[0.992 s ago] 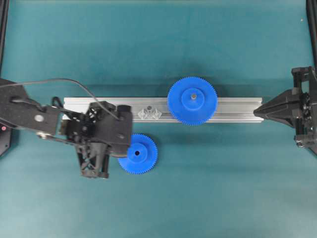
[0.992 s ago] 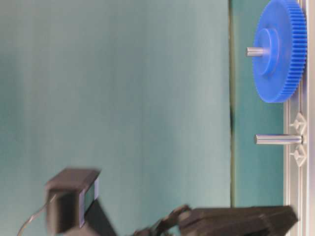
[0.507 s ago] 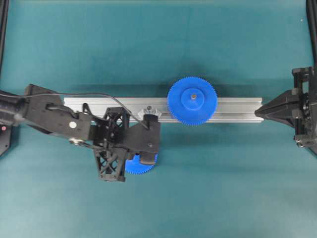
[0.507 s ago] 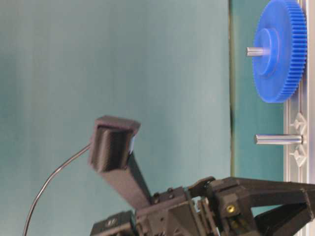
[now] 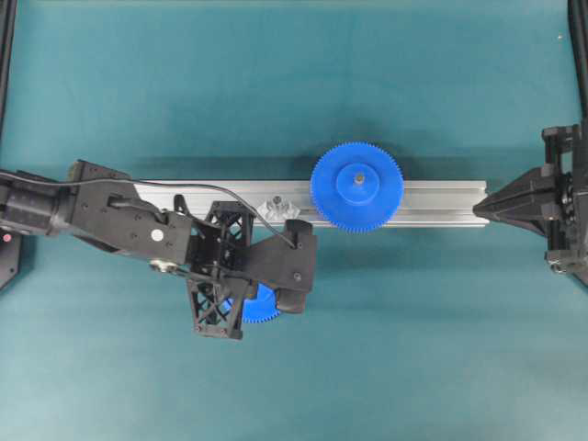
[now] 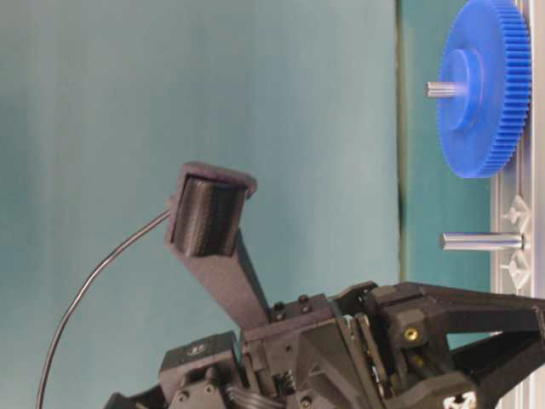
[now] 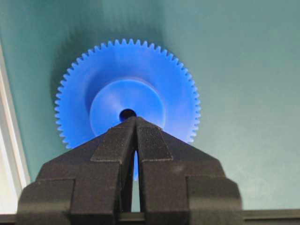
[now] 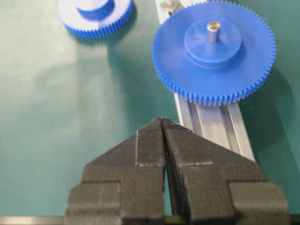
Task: Find the location of the shaft and insert the small gear.
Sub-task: 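Lower the left gripper and close it on the small blue gear's hub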
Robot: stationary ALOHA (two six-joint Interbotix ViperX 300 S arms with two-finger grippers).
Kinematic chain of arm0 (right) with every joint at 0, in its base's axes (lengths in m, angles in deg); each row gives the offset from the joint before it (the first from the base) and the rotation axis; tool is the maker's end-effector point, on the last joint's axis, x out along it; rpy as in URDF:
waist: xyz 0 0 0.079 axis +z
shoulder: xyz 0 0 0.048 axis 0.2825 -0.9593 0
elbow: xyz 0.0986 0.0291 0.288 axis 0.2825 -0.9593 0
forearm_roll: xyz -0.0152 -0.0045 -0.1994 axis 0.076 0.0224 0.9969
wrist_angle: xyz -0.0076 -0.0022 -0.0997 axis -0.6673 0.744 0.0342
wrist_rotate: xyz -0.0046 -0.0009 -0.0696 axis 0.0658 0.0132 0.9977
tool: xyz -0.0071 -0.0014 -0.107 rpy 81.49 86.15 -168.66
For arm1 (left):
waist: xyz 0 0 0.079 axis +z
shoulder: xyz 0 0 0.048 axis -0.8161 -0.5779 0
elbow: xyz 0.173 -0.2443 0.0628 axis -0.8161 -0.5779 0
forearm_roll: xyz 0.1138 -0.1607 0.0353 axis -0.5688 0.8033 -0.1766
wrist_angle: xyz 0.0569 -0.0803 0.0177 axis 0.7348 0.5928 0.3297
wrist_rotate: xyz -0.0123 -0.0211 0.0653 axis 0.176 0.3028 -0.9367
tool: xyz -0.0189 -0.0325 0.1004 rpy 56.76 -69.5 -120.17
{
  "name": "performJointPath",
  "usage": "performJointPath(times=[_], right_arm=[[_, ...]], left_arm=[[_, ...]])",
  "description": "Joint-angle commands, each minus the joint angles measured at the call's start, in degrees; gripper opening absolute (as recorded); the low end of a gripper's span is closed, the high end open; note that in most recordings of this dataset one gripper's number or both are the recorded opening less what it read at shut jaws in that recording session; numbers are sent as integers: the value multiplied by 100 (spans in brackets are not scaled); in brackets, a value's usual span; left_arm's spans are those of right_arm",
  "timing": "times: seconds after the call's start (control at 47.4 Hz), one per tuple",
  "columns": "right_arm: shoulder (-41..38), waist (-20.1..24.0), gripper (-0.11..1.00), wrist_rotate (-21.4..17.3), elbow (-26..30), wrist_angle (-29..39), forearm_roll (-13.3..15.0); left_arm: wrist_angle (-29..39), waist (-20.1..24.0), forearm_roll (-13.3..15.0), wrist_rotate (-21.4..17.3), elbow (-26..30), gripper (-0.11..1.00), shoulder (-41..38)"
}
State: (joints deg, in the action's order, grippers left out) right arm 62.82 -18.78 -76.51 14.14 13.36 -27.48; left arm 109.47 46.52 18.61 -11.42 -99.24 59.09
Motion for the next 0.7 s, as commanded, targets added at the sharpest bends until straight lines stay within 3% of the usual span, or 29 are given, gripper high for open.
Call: performJointPath(times=[0.0,0.148,0.232,0.507,0.57,0.676], right_arm=[[-44,-9,3,-44,44,-26,9],[-35,-9,3,-44,26,-35,9],[-26,-9,3,-44,26,-26,9],[-18,-9,3,-44,26,-35,9],[-26,-9,3,-44,26,-35,9],[-18,-9,3,-44,26,-35,9]], left_arm=[[105,-26,-18,-9,193,1,35],[167,-26,-18,9,264,5,-26],[167,-26,-18,9,272,16,-44],[246,-26,-18,44,325,88,-193],[237,-26,-18,35,360,94,-237],[255,-26,-18,44,413,93,-299]])
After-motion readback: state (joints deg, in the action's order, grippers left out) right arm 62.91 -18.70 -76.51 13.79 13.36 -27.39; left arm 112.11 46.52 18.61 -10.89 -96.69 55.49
